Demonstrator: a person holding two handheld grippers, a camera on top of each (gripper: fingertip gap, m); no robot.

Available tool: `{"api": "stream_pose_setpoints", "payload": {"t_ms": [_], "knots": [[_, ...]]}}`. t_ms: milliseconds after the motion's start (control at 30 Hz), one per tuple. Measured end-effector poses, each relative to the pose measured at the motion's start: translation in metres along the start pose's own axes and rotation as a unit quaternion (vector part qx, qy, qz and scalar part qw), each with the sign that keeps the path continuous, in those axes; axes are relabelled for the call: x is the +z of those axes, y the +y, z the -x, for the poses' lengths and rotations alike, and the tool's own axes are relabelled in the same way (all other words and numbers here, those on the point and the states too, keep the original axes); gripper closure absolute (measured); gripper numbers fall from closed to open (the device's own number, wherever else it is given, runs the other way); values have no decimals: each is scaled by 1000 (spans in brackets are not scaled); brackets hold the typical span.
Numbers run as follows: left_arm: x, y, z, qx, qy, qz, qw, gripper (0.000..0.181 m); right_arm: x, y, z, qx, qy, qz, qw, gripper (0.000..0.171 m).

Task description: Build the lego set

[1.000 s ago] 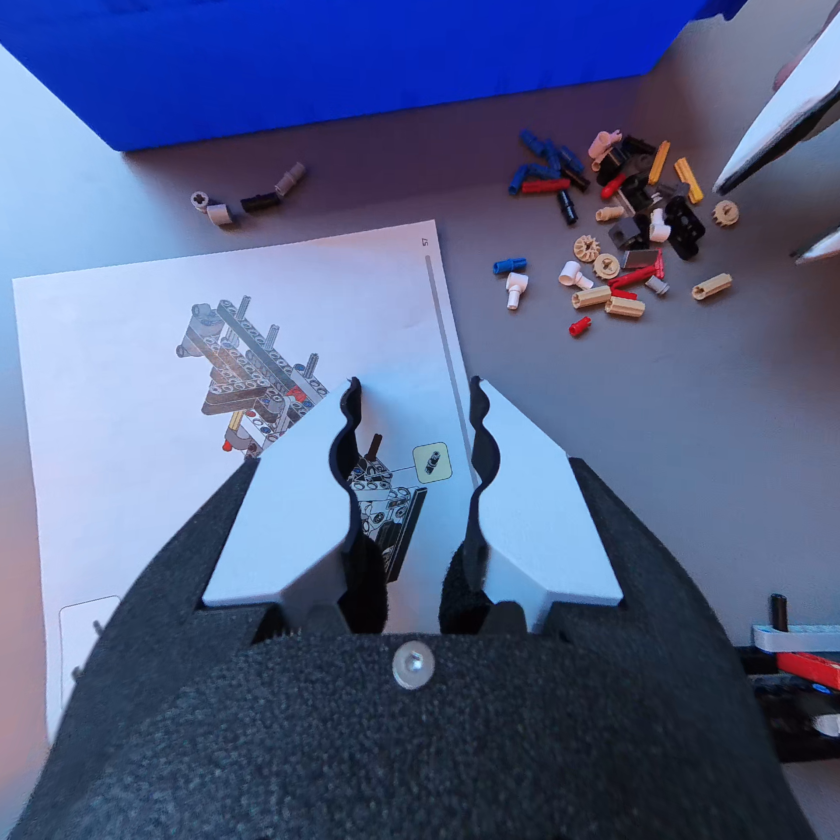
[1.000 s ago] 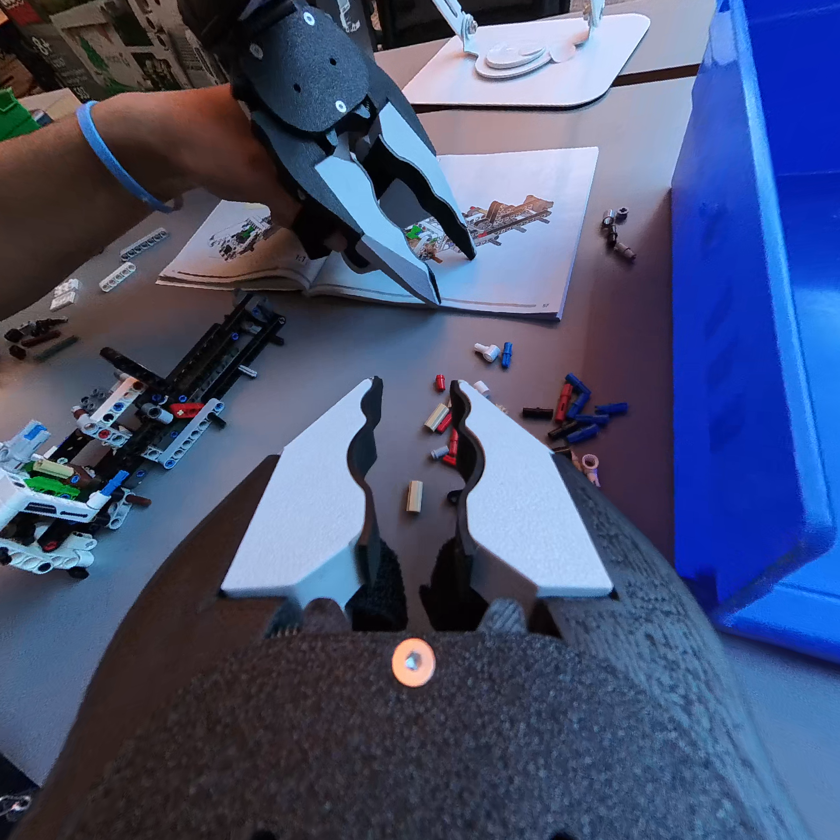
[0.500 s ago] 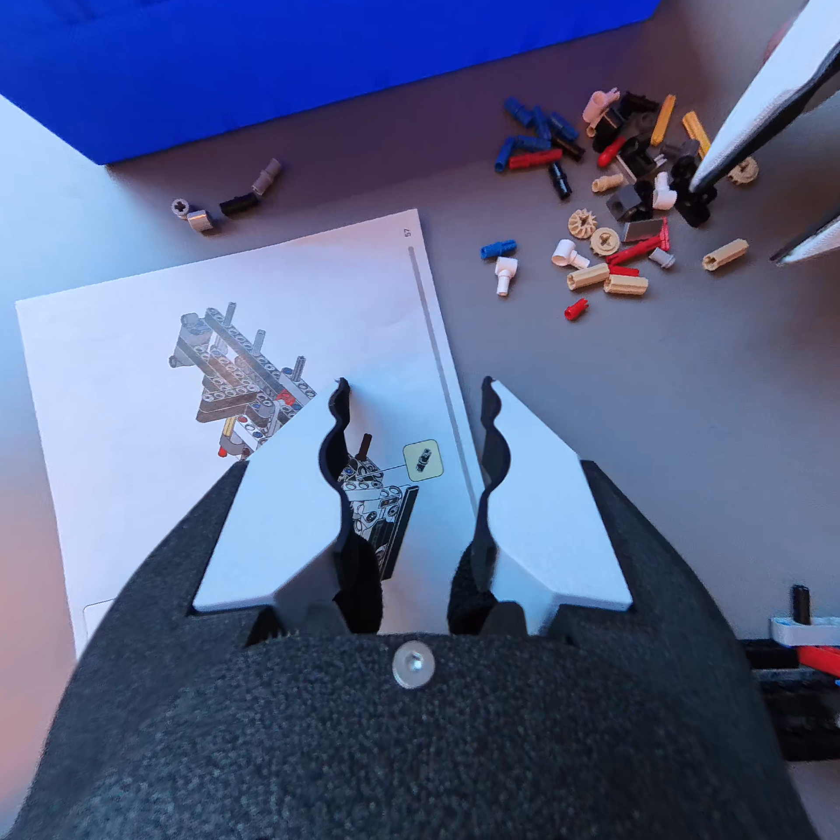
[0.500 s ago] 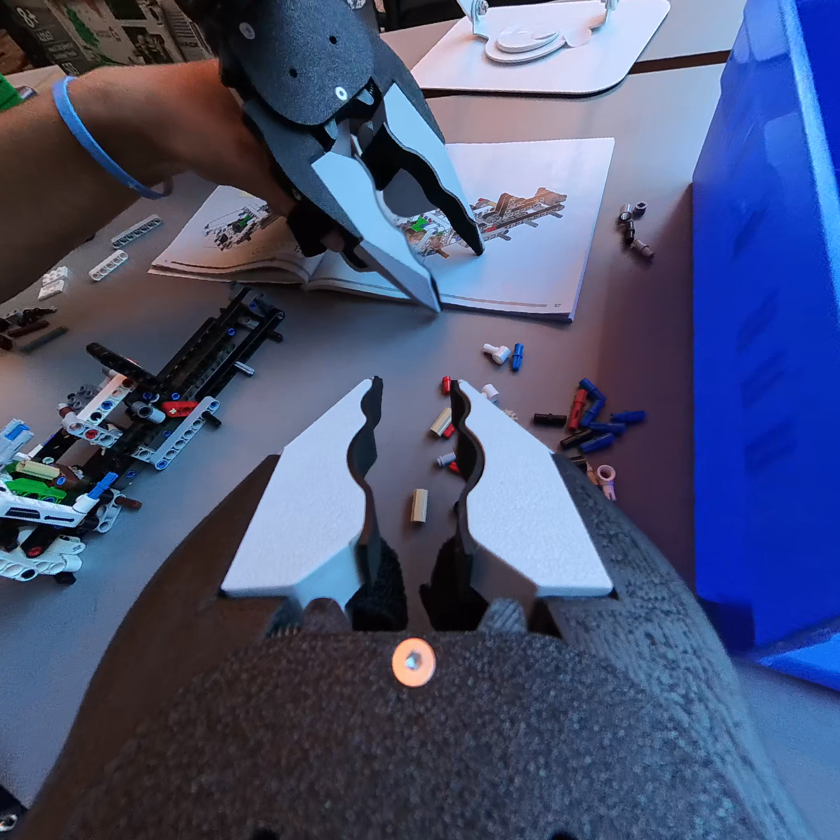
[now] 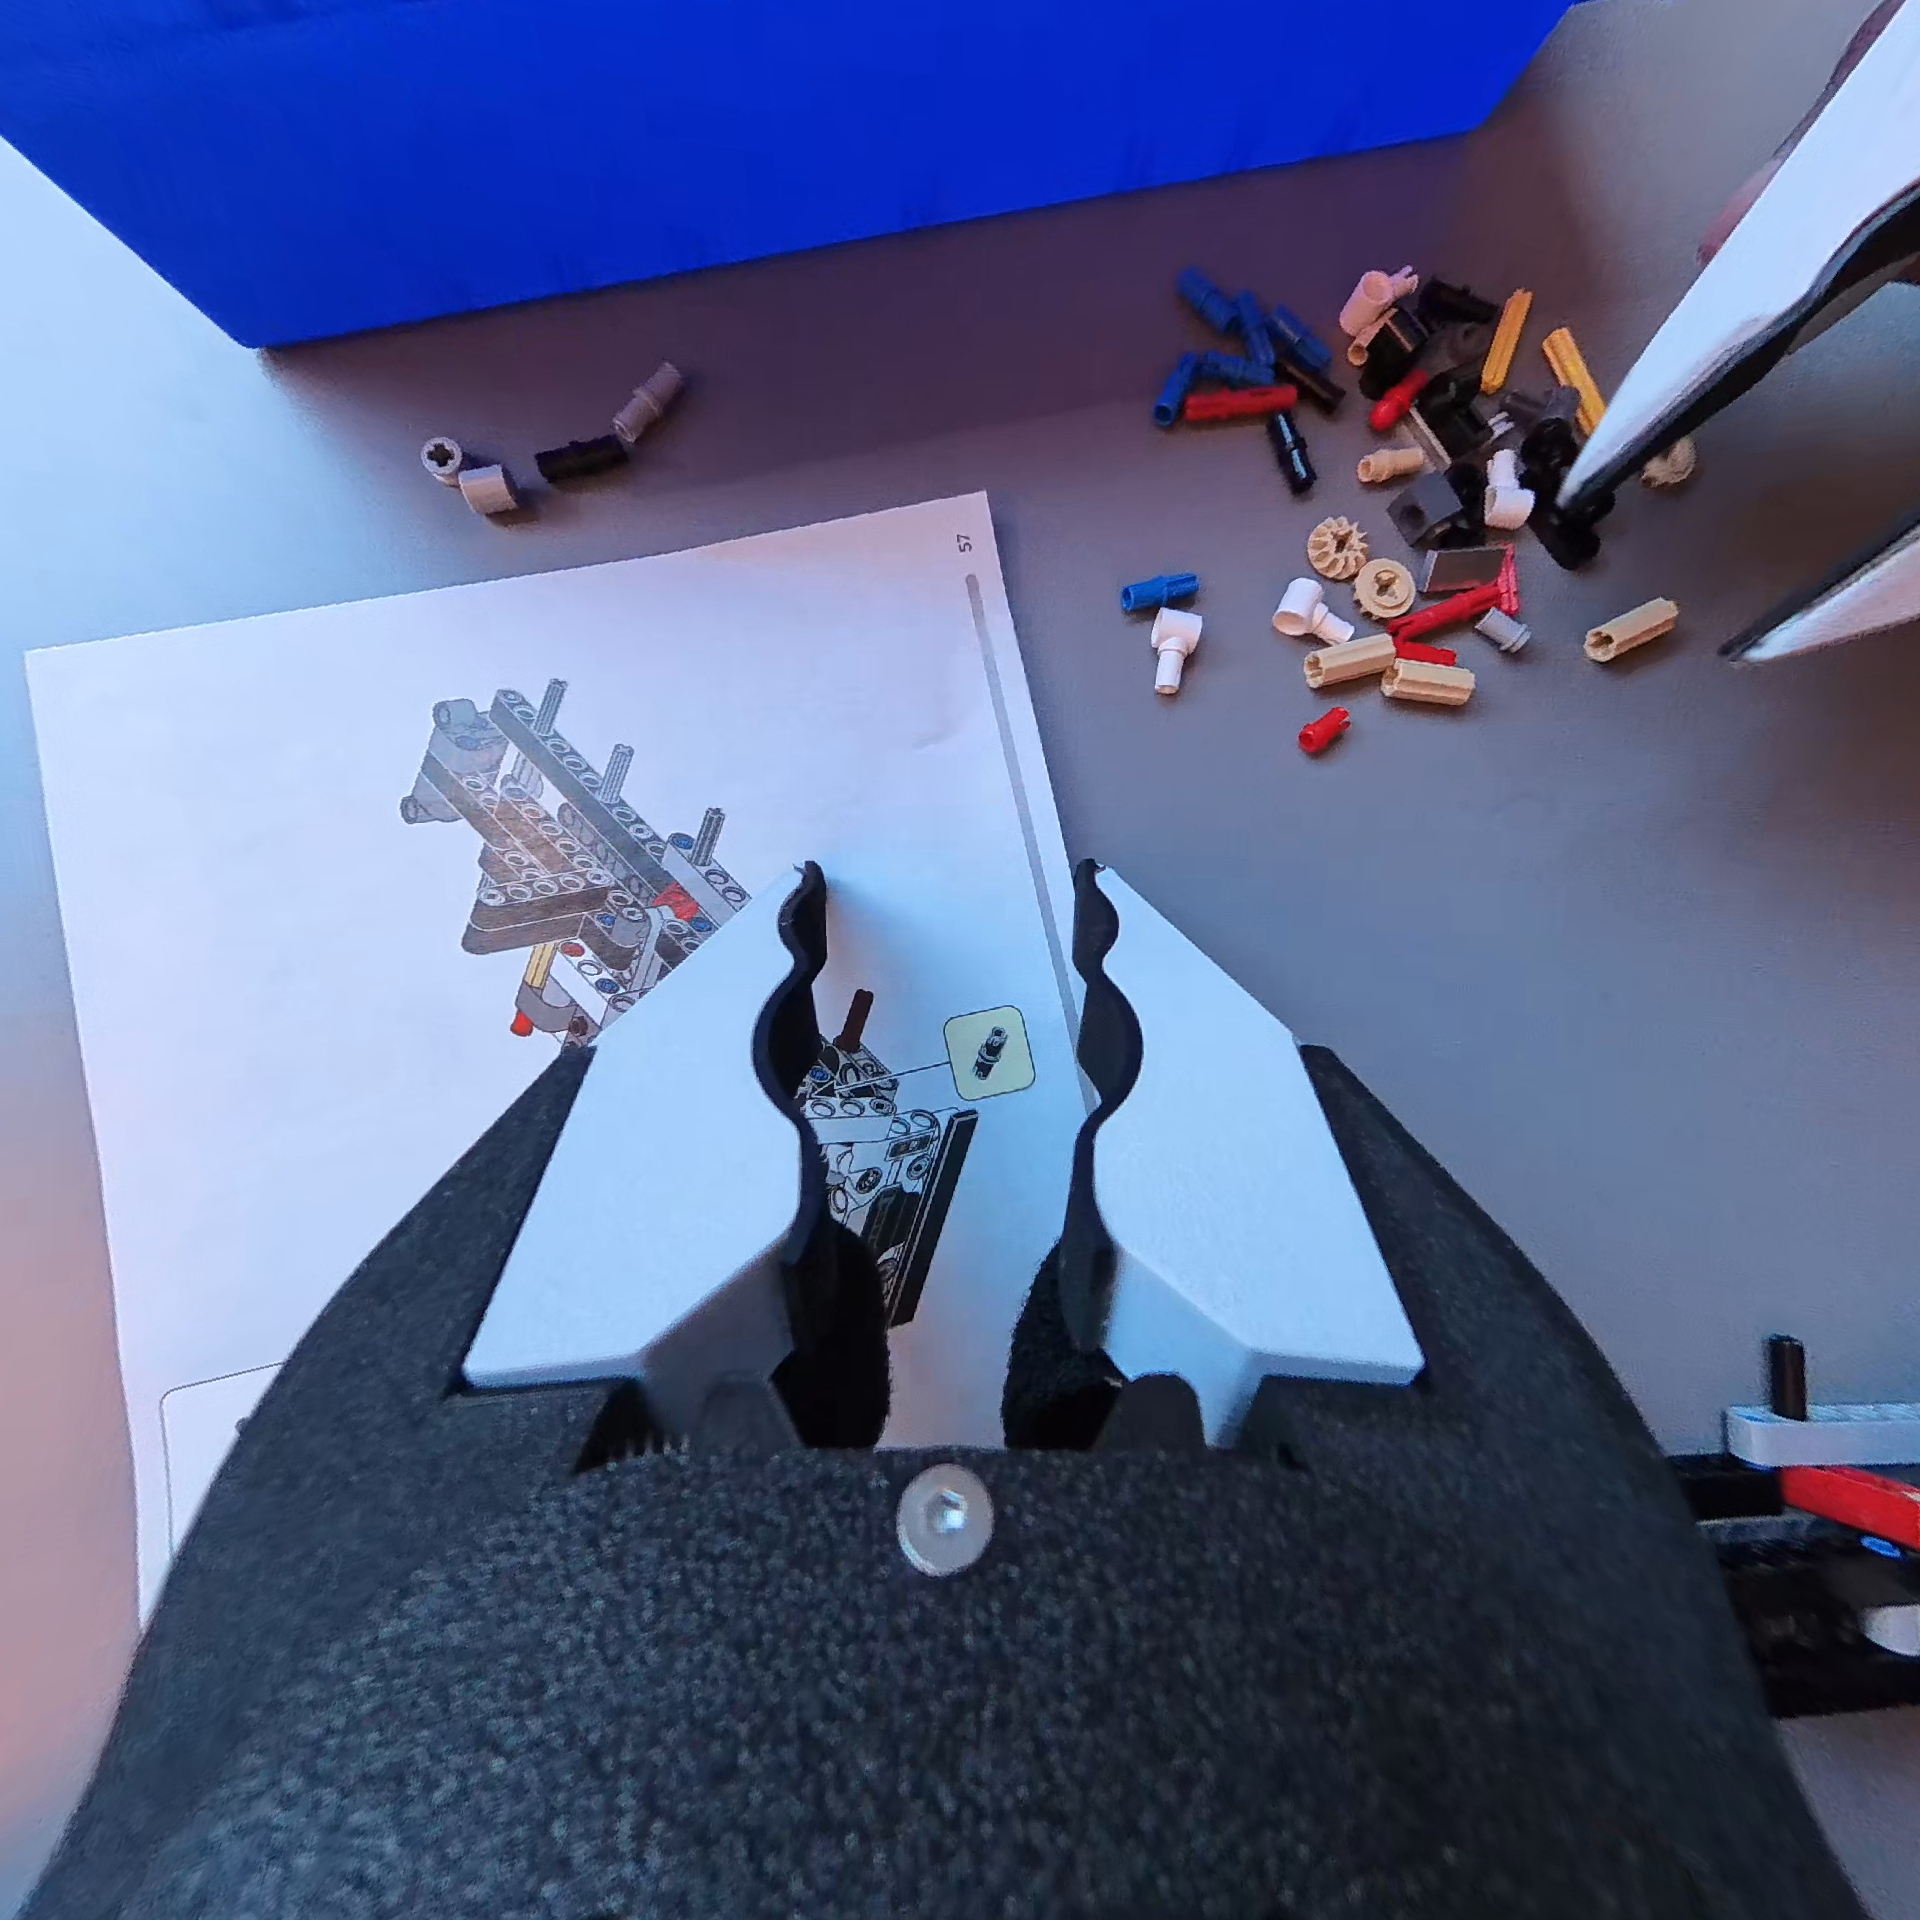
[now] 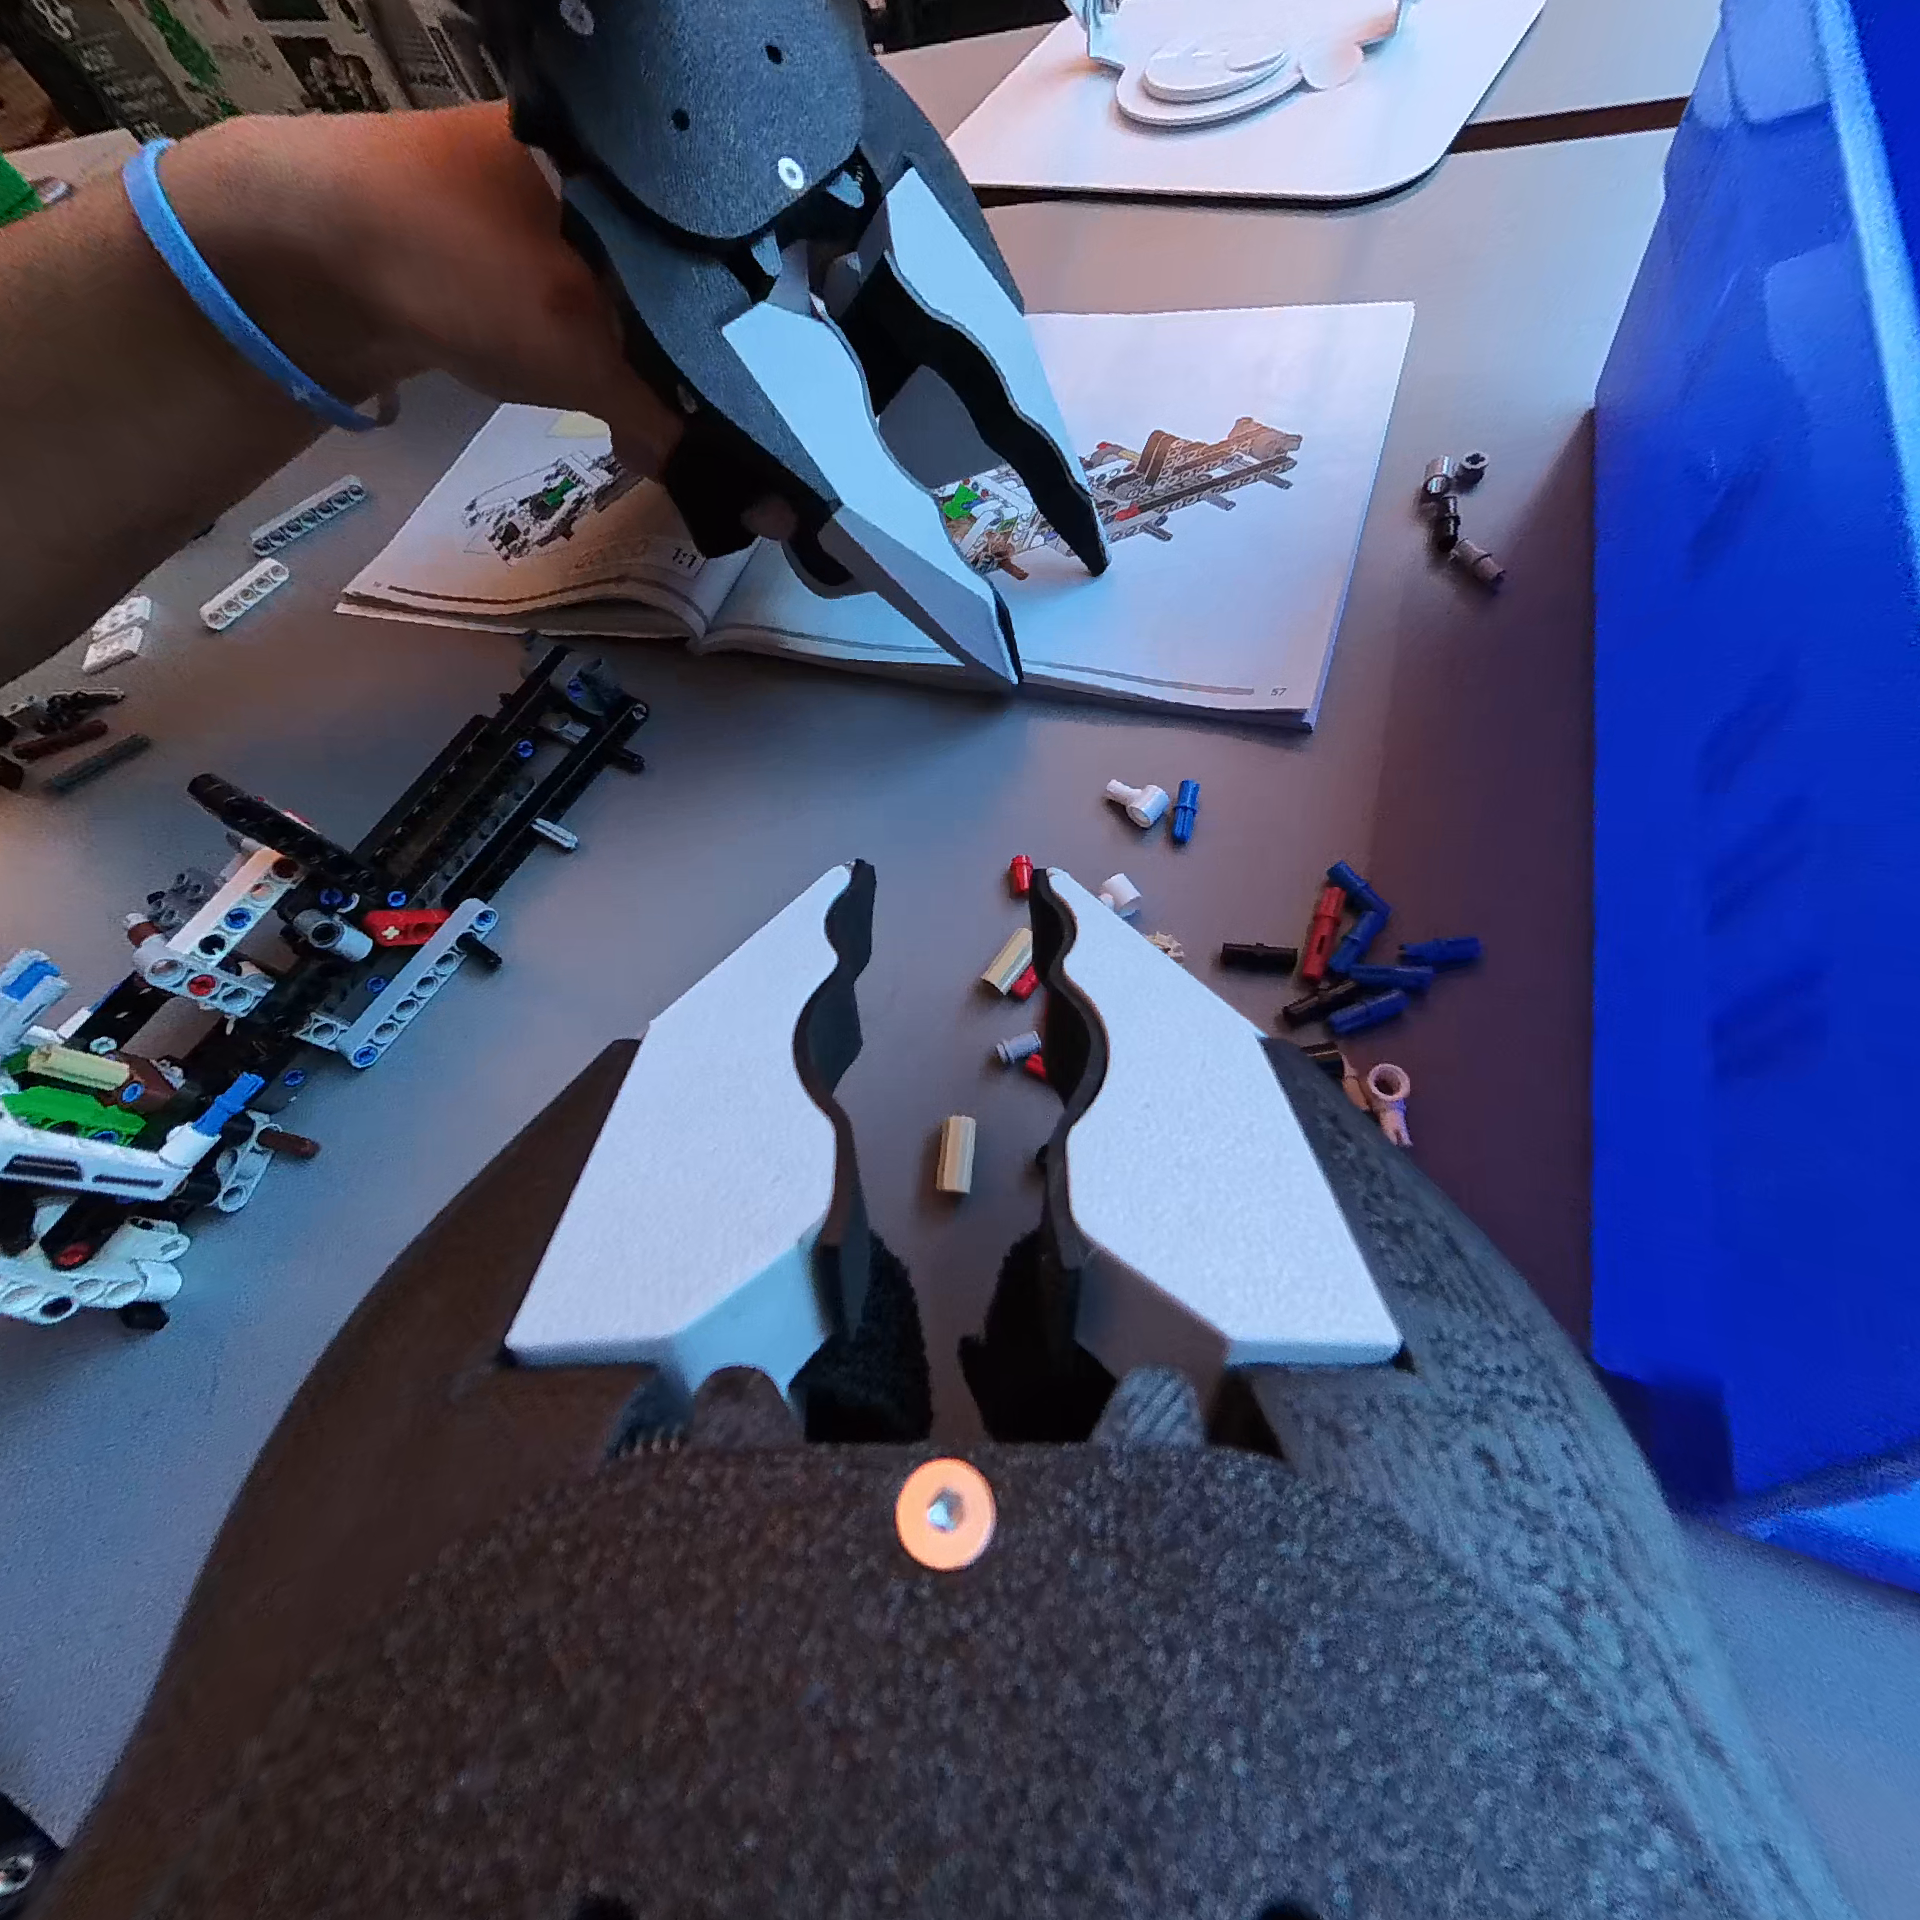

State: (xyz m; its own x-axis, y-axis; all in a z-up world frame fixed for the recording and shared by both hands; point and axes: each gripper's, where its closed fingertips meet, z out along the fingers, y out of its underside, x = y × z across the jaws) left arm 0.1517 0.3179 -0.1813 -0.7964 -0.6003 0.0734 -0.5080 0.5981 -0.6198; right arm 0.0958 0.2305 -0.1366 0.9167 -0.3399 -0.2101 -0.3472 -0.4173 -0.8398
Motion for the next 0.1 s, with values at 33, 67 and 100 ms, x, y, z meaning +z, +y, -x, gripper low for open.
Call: {"api": "stream_pose_setpoints", "payload": {"t_ms": [33,67,100], "knots": [[0,0,0,-1,3,0,1000,136,2,0,0,0,1,3,1000,141],[-1,0,1,-3,7,-1,1000,137,4,0,-1,-1,6,4,1000,142],[-1,0,1,-6,12,-3,1000,139,6,0,-4,0,16,5,1000,141]]}}
